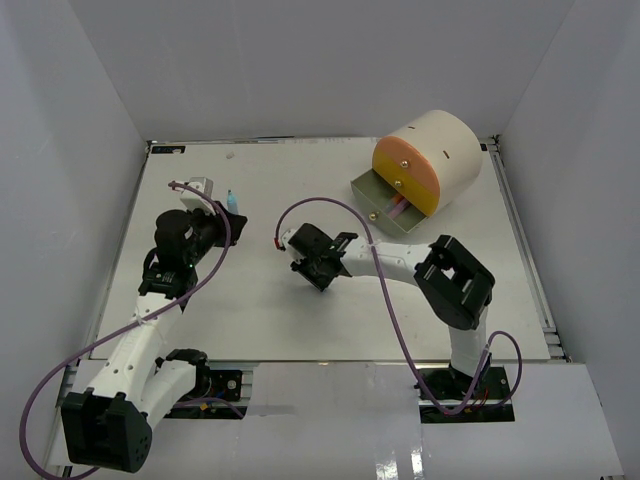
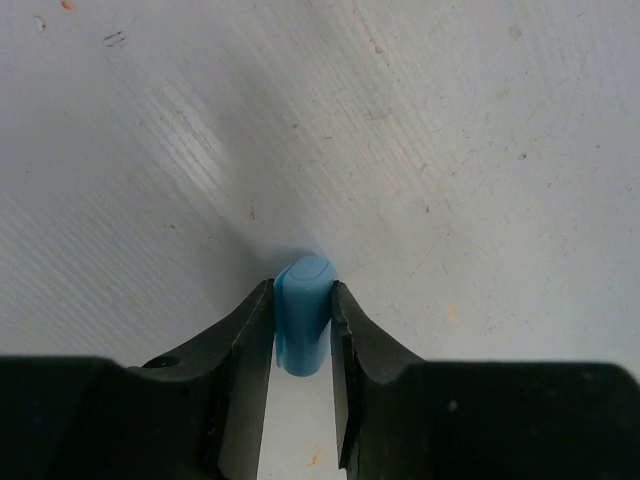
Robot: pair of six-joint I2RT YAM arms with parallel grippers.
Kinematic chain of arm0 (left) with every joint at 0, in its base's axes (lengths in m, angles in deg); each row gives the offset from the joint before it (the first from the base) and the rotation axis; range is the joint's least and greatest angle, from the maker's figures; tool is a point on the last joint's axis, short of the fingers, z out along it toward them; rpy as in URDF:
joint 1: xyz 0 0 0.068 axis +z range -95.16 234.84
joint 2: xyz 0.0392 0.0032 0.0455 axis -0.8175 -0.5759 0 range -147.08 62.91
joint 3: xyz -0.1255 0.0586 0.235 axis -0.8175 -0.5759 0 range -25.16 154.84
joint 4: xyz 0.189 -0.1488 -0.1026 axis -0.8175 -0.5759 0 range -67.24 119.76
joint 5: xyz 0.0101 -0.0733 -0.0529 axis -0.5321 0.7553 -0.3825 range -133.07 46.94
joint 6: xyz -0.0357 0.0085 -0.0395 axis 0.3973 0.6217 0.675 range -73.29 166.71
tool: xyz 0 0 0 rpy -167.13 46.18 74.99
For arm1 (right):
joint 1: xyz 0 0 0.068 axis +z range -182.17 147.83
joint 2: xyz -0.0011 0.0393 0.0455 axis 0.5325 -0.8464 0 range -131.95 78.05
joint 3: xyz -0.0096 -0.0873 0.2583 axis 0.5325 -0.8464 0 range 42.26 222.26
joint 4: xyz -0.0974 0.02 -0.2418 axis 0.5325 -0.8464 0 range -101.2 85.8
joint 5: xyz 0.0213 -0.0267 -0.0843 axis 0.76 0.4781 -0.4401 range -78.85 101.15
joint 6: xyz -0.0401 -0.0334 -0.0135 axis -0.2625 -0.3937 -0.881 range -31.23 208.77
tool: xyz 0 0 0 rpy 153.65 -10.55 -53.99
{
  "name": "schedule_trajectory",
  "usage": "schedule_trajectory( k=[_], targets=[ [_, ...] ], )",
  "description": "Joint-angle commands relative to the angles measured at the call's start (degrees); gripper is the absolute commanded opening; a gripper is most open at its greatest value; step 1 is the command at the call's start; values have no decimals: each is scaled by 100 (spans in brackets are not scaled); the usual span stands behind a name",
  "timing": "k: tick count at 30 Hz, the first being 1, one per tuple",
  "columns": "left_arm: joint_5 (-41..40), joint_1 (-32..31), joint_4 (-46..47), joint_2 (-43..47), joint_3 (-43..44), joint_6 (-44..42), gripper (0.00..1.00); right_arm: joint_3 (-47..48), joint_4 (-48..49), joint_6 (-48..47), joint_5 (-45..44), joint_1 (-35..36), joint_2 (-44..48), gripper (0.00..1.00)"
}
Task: Sort the stationery into containers
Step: Pick up the pen cap from the center of the board, then close the pen cap on the pen.
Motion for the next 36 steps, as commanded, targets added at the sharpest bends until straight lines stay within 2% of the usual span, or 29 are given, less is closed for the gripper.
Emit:
schedule_trajectory(
  k=[1, 2, 4, 11, 16, 18, 21, 25, 27, 28, 31, 36],
  targets=[
    [1037, 16, 592, -59, -18, -163, 19, 214, -119, -95, 167, -23, 599, 11],
    [1544, 16, 819, -111, 25, -146, 20, 258, -110, -139, 220, -58, 861, 10],
    [2048, 16, 1057, -330, 148, -128, 20, 337, -101, -165, 378, -225, 1152, 8],
    [4086, 7, 1234, -1182, 1229, -392, 21, 1214, 21, -376, 756, -770, 2426, 8],
    [4712, -142, 1428, -1570, 1704, -593, 20, 1778, 346, -298, 1265, -1087, 2840, 8],
    [5019, -308, 1428, -1719, 1792, -760, 20, 1788, 809, -271, 1476, -1096, 3034, 8],
    [5292, -545, 1437, -1782, 1784, -884, 19, 1569, 1547, -122, 2064, -1087, 3280, 8],
    [5302, -932, 1690, -1528, 1389, -1051, 19, 1095, 2461, 265, 2416, -1087, 3596, 8],
    [5258, -1038, 2059, -1369, 994, -859, 18, 857, 2850, 466, 2663, -1087, 3667, 8],
    [5267, -1047, 2618, -1229, 862, -692, 17, 743, 3034, 520, 2890, -1096, 3719, 8],
    [5241, -1047, 3429, -1105, 475, -85, 15, 390, 3624, 731, 3295, -1096, 3729, 8],
    [5161, -1047, 3844, -1087, 299, 266, 15, 48, 4300, 994, 3639, -1087, 3728, 8]
  ],
)
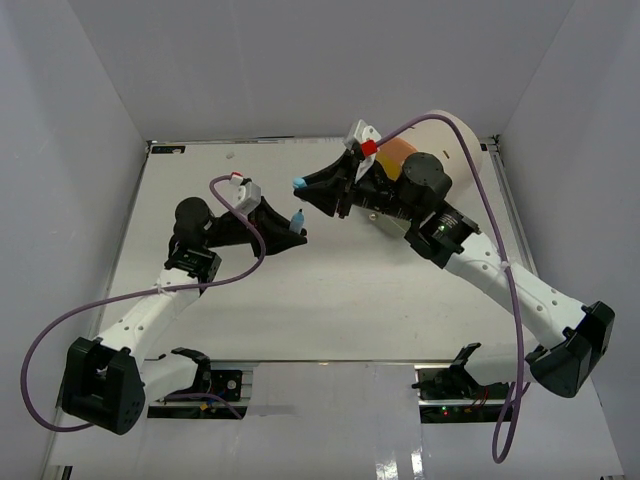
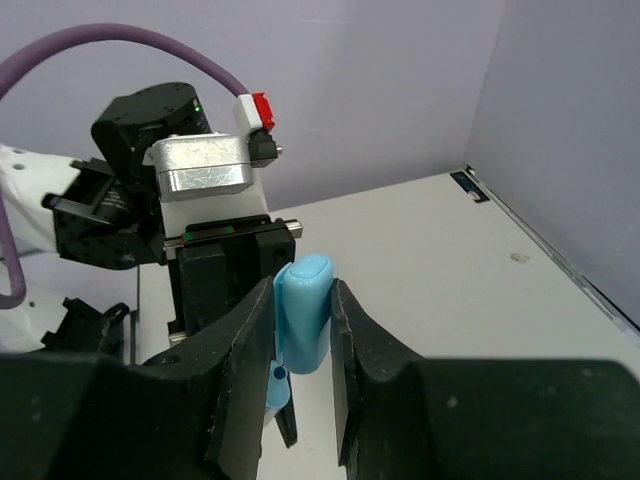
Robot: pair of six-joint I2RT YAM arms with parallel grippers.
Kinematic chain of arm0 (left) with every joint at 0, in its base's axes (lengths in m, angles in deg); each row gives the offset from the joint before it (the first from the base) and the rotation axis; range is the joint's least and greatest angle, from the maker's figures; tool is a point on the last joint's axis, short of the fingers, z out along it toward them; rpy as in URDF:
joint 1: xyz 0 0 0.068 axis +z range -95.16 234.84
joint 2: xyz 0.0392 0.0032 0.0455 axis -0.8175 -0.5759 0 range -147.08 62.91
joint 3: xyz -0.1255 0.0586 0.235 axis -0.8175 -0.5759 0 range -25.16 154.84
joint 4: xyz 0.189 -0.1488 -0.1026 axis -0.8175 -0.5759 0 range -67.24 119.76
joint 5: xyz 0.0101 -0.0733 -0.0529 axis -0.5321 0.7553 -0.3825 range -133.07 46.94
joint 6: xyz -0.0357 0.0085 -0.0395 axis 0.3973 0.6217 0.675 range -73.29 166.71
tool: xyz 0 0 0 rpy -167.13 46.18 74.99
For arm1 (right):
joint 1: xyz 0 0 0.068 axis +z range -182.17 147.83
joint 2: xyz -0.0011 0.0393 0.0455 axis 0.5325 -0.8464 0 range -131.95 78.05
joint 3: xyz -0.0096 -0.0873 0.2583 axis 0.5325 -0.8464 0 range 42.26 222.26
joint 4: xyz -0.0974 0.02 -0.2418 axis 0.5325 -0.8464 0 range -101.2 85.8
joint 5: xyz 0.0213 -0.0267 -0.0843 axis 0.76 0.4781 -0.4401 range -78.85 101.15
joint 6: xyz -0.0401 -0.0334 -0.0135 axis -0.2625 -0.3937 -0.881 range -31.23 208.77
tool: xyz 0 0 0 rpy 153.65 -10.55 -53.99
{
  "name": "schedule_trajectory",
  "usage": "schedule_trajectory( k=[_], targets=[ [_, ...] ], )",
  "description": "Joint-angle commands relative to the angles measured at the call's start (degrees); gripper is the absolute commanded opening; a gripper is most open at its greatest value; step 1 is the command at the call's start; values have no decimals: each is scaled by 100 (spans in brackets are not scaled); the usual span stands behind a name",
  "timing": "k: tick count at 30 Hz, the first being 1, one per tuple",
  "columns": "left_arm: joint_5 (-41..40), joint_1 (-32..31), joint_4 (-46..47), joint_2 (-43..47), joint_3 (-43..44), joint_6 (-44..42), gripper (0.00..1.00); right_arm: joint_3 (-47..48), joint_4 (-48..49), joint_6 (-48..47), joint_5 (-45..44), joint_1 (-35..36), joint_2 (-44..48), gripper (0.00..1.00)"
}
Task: Sort the stationery into containers
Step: Close the pen cap on the pen.
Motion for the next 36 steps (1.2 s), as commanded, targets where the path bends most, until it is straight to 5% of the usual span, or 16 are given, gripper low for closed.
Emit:
schedule_trajectory(
  k=[1, 15, 36],
  targets=[
    [58, 11, 833, 193, -139, 357, 15, -151, 1108, 354, 518, 8, 96, 8],
    [-100, 2, 2159, 114, -429, 1323, 13, -653, 1988, 873, 809, 17, 52, 8],
    [-206, -86, 2854, 18, -209, 1842, 13, -1048, 2937, 1304, 1169, 105, -168, 8]
  ],
)
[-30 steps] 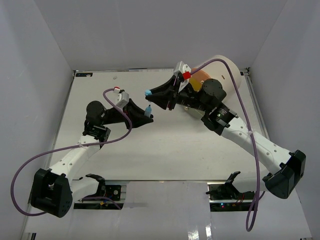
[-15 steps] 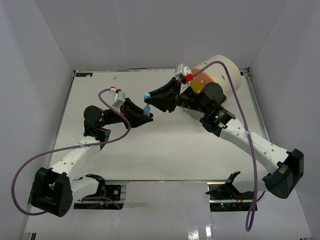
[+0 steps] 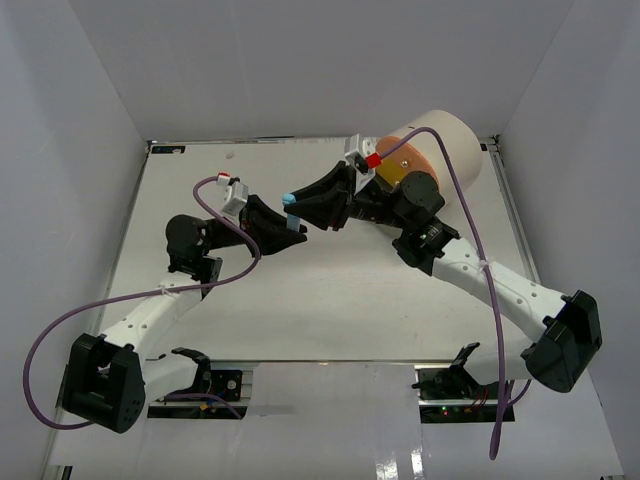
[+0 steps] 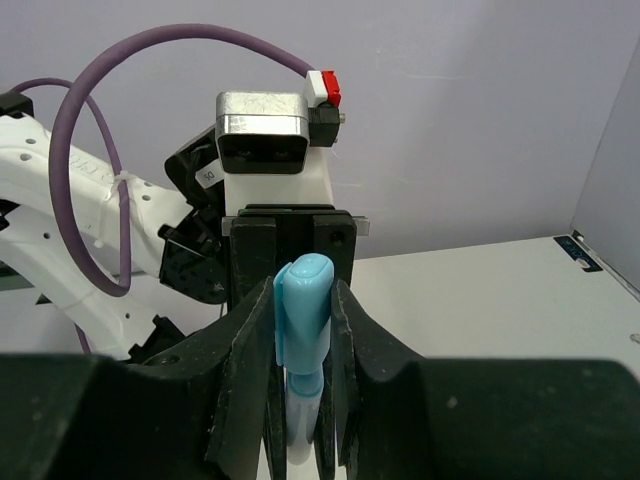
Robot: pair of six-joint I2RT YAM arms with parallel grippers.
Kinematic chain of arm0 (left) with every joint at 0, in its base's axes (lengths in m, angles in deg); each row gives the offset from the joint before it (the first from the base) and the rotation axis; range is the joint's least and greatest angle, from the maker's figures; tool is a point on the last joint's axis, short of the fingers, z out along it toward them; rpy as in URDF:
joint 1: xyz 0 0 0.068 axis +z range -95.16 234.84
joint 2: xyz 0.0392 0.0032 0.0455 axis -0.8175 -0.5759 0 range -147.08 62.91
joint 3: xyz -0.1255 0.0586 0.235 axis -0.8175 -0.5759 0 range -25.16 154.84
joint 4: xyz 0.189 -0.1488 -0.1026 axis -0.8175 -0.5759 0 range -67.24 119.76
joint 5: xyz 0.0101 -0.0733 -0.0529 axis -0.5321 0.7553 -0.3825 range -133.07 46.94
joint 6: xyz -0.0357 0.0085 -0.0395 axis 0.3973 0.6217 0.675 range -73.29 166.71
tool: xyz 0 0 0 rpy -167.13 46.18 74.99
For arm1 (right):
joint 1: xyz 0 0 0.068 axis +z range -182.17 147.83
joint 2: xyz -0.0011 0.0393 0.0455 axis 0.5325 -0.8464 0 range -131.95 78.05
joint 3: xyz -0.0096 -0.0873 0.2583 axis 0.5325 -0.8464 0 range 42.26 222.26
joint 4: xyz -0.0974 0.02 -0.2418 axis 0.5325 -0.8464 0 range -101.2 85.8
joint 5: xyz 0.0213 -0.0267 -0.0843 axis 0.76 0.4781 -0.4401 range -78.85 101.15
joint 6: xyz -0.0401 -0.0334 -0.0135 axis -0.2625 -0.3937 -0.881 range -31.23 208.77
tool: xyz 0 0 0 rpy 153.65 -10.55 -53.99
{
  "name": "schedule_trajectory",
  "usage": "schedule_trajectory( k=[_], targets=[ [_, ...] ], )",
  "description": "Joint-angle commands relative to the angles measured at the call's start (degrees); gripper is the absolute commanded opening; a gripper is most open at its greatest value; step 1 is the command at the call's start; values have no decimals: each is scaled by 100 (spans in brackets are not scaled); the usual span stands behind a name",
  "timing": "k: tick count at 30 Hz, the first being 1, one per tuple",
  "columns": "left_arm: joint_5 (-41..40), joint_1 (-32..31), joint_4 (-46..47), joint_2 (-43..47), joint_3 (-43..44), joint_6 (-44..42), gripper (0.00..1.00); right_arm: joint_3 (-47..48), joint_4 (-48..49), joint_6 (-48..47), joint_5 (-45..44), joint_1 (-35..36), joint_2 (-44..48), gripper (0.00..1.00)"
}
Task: Sort the stationery into containers
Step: Close the pen cap on the pen.
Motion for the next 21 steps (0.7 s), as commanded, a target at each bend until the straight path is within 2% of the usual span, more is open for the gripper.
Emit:
schedule_trajectory(
  k=[1, 12, 21],
  targets=[
    [-51, -51, 411, 35, 175, 177, 13, -128, 637, 165, 155, 35, 12, 8],
    [-148, -69, 1378, -105, 149, 713, 13, -357, 1077, 464, 331, 35, -15, 16],
    [-139, -69, 1484, -202, 210, 740, 12, -454, 1122, 570, 392, 44, 38, 24]
  ],
)
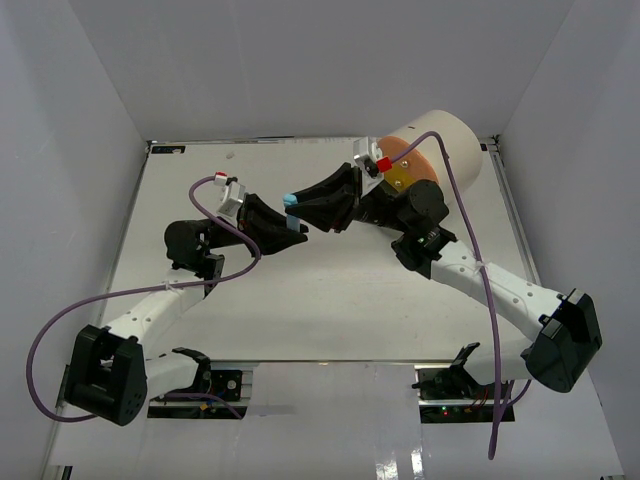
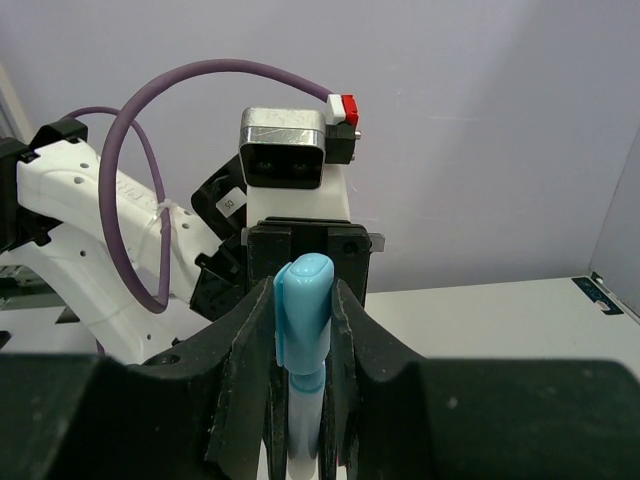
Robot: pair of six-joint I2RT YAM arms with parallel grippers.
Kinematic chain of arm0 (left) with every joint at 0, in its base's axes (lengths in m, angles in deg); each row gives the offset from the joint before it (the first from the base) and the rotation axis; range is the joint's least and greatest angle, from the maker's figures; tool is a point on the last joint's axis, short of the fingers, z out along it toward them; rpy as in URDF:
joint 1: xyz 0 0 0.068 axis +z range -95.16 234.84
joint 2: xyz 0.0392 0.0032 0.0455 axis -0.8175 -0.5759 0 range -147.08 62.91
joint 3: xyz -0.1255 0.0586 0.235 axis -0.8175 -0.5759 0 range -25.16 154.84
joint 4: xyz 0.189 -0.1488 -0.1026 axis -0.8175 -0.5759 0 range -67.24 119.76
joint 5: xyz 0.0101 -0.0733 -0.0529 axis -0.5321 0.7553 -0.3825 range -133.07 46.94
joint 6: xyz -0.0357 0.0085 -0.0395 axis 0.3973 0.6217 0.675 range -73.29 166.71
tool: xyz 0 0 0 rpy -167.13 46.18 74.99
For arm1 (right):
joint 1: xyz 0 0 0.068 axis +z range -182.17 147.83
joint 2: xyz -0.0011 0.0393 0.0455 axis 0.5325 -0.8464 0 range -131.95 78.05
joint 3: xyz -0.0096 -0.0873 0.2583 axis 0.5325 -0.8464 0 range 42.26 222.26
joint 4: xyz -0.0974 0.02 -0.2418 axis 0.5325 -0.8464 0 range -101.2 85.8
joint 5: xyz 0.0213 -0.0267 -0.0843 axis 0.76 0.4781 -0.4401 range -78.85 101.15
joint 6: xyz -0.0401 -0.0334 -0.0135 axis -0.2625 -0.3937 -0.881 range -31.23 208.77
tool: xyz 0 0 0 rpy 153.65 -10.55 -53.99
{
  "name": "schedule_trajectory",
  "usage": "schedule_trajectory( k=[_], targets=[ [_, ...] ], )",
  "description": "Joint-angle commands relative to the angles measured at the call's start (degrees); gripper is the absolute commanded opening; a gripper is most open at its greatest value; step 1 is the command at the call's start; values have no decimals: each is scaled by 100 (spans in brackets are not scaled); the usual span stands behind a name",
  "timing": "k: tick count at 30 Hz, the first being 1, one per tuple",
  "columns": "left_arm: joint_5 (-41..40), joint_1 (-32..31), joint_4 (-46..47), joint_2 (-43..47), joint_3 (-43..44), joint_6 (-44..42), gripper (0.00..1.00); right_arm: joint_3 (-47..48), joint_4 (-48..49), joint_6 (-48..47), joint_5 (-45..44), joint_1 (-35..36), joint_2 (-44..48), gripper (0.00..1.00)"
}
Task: Sort the stationery into containers
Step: Close the pen cap on the pen.
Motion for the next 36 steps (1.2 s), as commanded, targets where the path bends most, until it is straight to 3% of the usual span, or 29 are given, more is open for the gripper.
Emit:
schedule_trajectory(
  k=[1, 7, 17, 20, 28, 30, 36],
  targets=[
    [-191, -21, 365, 10, 210, 36, 12, -89, 22, 113, 248, 39, 38, 25],
    [-182, -21, 479, -69, 298, 98, 12, -62, 75, 236, 362, 30, -59, 37],
    [-174, -21, 409, -87, 298, 10, 12, -97, 31, 210, 397, 30, -41, 43],
    [-182, -21, 304, -87, 290, -78, 12, -36, -126, 140, 433, 39, 2, 50],
    [-261, -21, -609, 1, 360, -543, 12, -185, -1198, -625, -49, 30, 573, 97],
    [-253, -21, -1125, 54, 430, -807, 12, -317, -1496, -783, -226, 4, 836, 90],
    [-148, -21, -2235, 300, 492, -1413, 12, -378, -2455, -1529, -1052, -22, 1356, 90]
  ],
)
